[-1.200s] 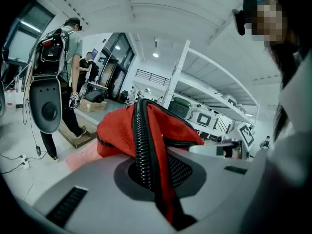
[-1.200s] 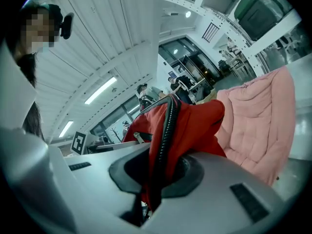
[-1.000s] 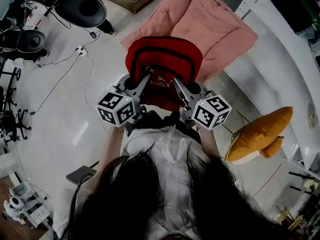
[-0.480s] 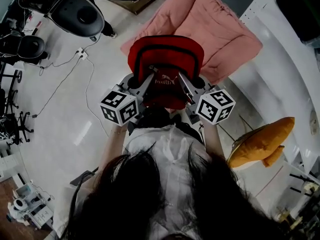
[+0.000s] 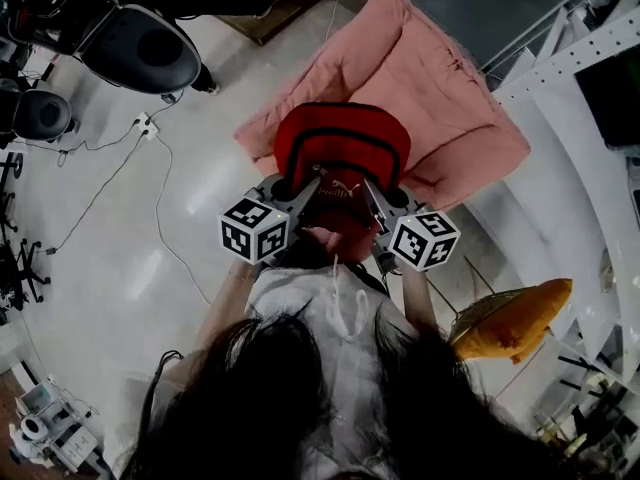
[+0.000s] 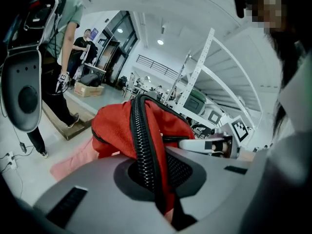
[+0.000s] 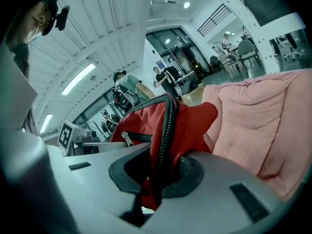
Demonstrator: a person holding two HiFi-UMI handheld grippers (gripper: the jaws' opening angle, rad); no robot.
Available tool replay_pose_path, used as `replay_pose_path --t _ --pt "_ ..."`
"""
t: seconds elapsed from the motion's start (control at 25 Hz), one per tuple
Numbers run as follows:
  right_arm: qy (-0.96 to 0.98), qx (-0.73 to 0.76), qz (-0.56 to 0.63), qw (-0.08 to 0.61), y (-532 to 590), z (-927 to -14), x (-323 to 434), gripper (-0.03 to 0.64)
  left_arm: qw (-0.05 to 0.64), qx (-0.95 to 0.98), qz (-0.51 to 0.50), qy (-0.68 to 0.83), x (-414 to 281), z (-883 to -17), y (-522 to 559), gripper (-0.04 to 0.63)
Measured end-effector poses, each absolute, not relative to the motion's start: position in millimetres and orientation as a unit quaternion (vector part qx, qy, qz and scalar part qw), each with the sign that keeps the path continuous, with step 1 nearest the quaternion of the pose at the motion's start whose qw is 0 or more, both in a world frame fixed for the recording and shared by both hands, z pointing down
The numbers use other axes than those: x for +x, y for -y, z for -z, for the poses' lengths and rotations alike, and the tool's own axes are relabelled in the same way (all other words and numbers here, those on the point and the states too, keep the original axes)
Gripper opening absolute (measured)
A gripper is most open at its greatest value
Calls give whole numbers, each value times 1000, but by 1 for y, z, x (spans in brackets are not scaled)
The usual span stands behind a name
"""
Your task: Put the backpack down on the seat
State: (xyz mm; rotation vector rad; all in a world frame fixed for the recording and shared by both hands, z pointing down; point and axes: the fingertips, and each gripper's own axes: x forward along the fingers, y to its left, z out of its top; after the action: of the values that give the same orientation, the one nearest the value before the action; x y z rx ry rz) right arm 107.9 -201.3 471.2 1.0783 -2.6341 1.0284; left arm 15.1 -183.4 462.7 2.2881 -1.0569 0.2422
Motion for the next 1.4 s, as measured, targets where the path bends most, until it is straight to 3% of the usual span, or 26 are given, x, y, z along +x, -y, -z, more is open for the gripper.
replay_pose_path --t 0.6,1.4 --pt "818 335 -399 243 294 -615 63 52 490 774 -66 397 -22 -607 256 40" --pt "737 298 -465 389 351 -781 47 53 626 645 -89 429 -46 -789 310 40"
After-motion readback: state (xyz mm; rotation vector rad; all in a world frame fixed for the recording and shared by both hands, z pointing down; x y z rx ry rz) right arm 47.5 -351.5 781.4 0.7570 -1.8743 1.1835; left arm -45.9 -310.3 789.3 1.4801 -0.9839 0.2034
